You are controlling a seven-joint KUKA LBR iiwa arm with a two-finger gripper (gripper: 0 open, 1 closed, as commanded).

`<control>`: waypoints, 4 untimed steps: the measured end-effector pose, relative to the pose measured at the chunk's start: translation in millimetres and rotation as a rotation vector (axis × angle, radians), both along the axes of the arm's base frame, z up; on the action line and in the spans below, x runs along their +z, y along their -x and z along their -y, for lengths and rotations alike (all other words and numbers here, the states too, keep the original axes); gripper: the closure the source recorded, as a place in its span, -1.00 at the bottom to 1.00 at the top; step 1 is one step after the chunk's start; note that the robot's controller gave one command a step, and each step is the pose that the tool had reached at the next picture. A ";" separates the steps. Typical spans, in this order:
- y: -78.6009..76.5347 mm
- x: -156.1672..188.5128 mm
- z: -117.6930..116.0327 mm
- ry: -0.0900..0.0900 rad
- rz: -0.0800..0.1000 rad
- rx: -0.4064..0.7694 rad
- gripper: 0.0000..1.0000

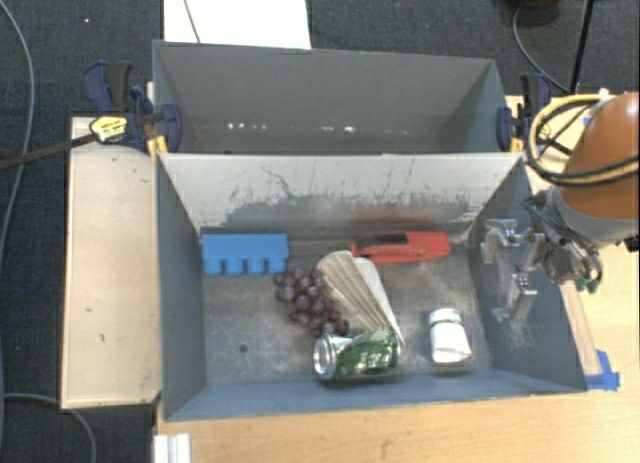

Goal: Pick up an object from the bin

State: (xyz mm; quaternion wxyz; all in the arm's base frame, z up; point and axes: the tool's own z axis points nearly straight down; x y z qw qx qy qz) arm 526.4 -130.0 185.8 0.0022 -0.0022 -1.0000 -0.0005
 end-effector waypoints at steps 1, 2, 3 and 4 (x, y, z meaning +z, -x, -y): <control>-1.5 4.7 -0.6 0.002 0.008 0.004 -1.00; 7.4 -47.3 -16.1 0.002 0.012 0.309 -1.00; 15.8 -69.7 -29.1 -0.002 0.003 0.519 -1.00; 24.2 -68.6 -34.1 0.003 0.012 0.757 -1.00</control>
Offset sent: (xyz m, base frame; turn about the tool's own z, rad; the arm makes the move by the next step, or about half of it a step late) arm -0.0223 0.0350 -0.1158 -0.6723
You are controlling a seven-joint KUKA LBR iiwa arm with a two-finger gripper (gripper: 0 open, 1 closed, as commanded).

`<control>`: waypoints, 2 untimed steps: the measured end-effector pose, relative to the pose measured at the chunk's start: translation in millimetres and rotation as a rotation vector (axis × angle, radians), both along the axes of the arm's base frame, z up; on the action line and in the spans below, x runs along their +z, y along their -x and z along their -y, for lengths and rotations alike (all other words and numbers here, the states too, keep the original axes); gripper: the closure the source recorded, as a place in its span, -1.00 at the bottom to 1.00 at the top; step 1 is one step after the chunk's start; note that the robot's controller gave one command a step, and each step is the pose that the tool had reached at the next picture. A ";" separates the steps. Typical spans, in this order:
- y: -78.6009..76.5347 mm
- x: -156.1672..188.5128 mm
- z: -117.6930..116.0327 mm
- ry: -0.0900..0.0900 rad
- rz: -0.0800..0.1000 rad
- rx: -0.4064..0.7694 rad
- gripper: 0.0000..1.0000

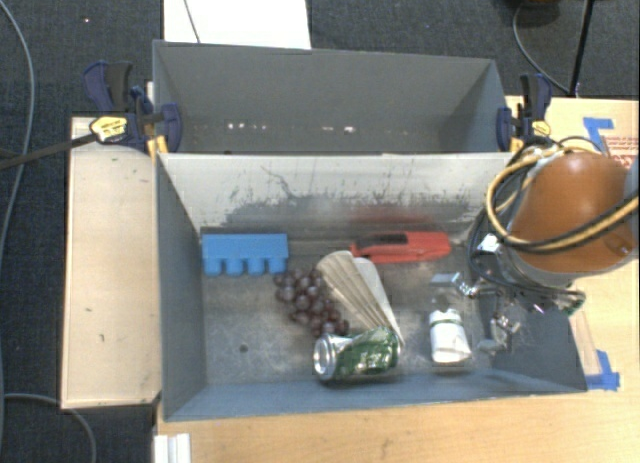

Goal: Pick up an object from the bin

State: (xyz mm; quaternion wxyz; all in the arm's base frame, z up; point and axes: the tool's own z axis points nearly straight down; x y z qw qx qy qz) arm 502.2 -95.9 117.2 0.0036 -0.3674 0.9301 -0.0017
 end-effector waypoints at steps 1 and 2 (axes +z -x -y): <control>4.2 -29.5 -9.3 -0.002 -0.005 0.057 -1.00; 9.1 -46.5 -15.8 0.001 -0.001 0.295 1.00</control>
Offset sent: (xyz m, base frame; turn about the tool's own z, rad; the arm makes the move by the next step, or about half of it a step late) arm -0.0098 0.0149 -0.0472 -0.2947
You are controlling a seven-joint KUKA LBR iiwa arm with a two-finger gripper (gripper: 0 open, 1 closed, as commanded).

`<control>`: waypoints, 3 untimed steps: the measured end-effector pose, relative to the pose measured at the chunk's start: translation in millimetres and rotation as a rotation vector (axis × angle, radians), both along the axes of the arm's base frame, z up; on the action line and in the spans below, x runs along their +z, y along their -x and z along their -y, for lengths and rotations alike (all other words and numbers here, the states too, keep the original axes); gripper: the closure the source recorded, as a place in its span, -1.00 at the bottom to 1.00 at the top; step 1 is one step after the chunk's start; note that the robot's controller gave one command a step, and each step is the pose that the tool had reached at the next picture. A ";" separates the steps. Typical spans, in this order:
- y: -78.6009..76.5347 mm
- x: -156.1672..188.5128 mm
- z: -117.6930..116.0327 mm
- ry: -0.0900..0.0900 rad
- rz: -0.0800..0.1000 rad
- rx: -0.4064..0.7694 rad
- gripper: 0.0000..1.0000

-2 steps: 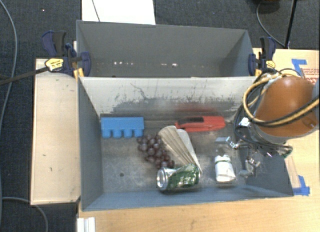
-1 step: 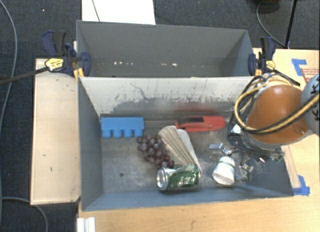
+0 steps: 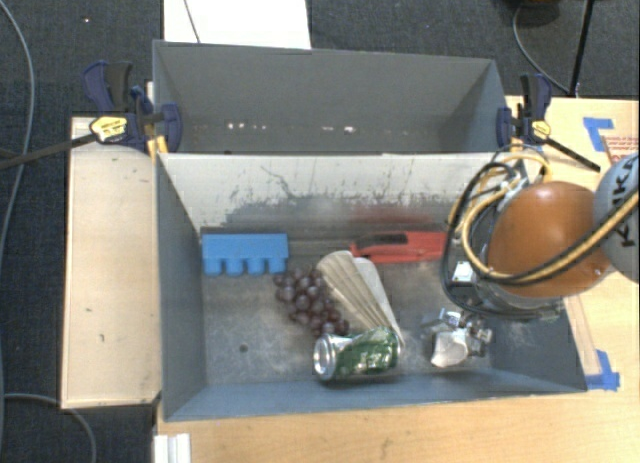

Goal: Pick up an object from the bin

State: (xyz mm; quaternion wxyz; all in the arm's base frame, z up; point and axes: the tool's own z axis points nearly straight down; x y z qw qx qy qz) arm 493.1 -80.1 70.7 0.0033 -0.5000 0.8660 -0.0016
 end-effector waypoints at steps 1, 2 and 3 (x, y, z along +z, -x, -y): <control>0.1 0.0 0.1 0.000 0.000 0.000 1.00; 1.3 3.6 -0.3 -0.001 -0.002 0.000 1.00; 1.5 19.4 -0.4 -0.002 -0.002 -0.003 1.00</control>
Offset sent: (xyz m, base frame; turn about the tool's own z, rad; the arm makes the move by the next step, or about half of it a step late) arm -0.0001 0.0001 0.0539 0.0000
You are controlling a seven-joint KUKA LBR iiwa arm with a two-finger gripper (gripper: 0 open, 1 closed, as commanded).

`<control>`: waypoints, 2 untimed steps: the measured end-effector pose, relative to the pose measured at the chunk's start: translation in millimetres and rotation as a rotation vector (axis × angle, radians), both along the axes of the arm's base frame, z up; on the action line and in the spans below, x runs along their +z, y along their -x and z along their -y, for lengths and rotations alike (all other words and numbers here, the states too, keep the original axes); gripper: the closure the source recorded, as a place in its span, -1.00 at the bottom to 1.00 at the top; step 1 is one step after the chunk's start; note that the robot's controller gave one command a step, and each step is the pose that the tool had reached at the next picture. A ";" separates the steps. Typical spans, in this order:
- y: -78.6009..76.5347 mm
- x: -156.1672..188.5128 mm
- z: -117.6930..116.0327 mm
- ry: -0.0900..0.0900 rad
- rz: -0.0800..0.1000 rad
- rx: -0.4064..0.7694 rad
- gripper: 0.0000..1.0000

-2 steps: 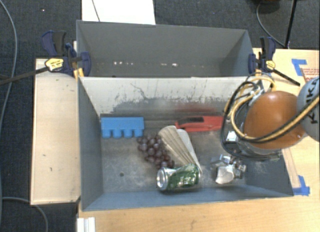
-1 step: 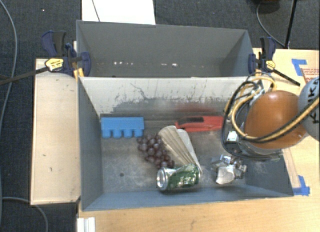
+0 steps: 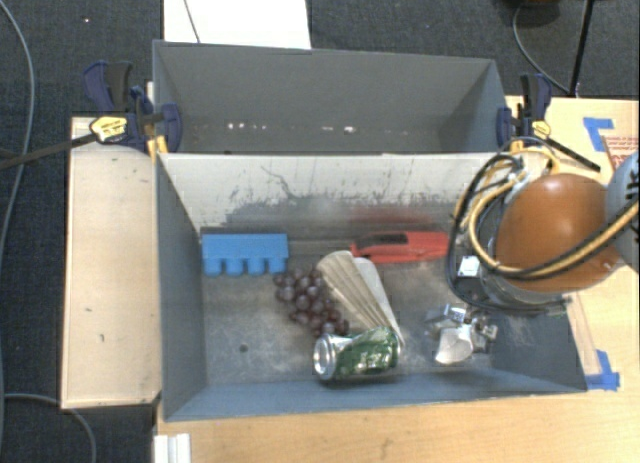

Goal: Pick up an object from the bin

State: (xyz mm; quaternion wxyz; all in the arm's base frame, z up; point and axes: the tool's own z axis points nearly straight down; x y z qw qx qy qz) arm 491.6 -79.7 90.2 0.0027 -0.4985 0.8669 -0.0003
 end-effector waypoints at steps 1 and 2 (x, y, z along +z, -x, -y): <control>-2.2 8.3 0.2 0.001 0.007 -0.001 1.00; -2.9 9.5 0.2 0.001 0.008 -0.001 1.00</control>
Offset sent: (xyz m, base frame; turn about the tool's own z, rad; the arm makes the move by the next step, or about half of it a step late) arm 0.0000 0.0001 0.0168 0.0000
